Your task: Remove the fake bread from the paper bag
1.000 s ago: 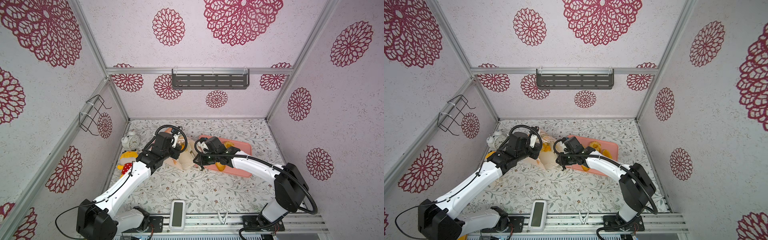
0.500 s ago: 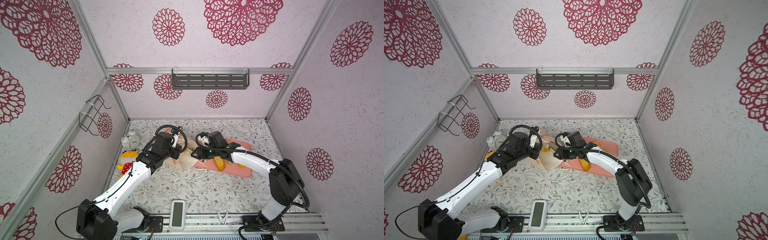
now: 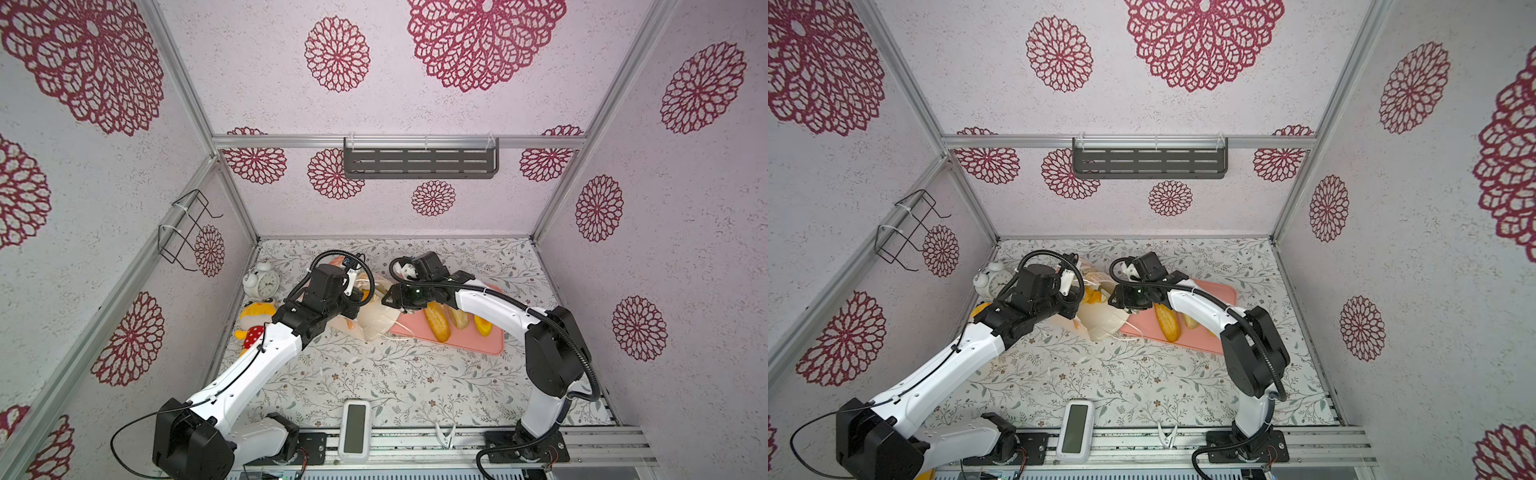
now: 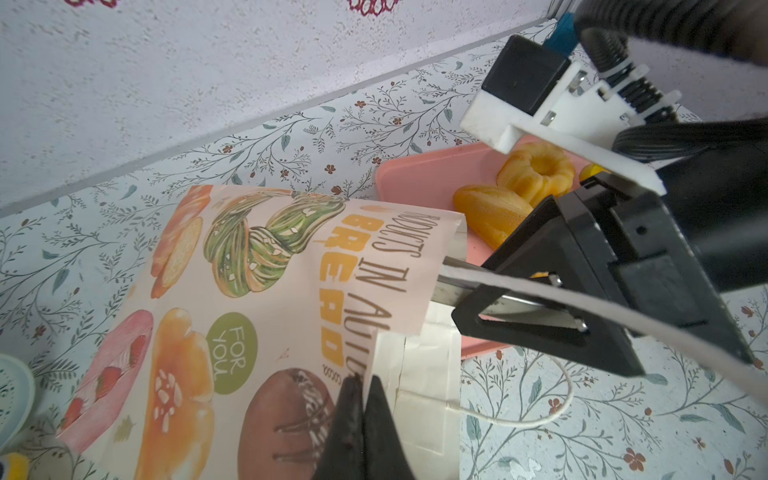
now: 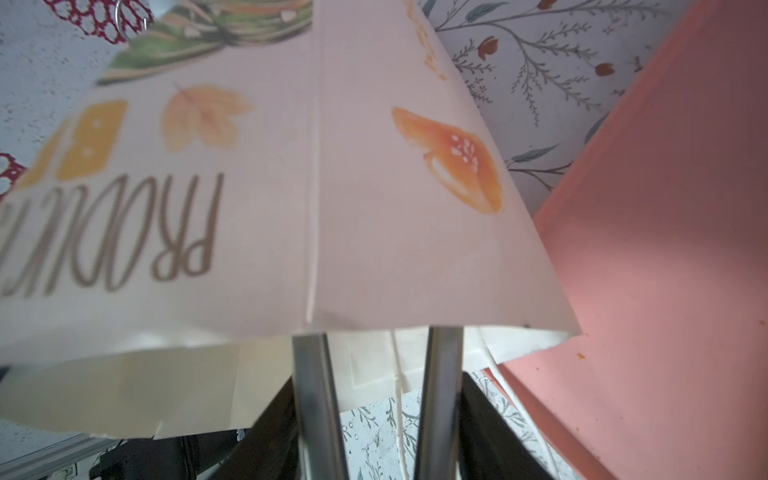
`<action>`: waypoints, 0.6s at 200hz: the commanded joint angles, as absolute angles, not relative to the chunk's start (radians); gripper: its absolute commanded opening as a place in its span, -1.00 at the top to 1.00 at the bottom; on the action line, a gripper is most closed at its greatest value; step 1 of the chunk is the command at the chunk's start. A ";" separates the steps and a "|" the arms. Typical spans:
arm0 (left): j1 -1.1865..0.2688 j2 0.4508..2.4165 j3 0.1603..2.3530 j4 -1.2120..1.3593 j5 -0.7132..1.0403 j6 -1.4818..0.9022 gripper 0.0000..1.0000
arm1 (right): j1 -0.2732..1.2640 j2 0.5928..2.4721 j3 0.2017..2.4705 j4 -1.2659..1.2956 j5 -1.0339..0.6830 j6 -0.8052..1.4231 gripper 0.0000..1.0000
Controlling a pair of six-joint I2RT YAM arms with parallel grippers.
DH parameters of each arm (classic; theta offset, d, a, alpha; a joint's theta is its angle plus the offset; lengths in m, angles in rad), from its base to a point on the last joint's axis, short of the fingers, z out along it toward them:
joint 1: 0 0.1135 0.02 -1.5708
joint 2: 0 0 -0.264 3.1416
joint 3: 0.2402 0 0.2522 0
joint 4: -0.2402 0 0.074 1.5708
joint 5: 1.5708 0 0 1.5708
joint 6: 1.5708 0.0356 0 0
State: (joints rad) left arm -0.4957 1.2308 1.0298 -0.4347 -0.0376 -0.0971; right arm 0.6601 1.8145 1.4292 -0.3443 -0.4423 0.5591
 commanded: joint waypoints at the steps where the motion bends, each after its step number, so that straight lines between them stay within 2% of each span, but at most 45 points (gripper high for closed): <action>1: -0.501 1.236 1.051 -0.431 -0.017 -0.090 1.00 | 0.655 1.848 1.490 -0.323 -0.515 0.534 -0.14; 57: -0.505 1.237 1.071 -0.450 -0.015 -0.068 1.00 | 0.640 1.918 1.531 -0.325 -0.592 0.531 -0.19; 120: -0.505 1.239 1.066 -0.447 -0.011 -0.068 1.00 | 0.626 1.973 1.652 -0.496 -0.517 0.456 -0.21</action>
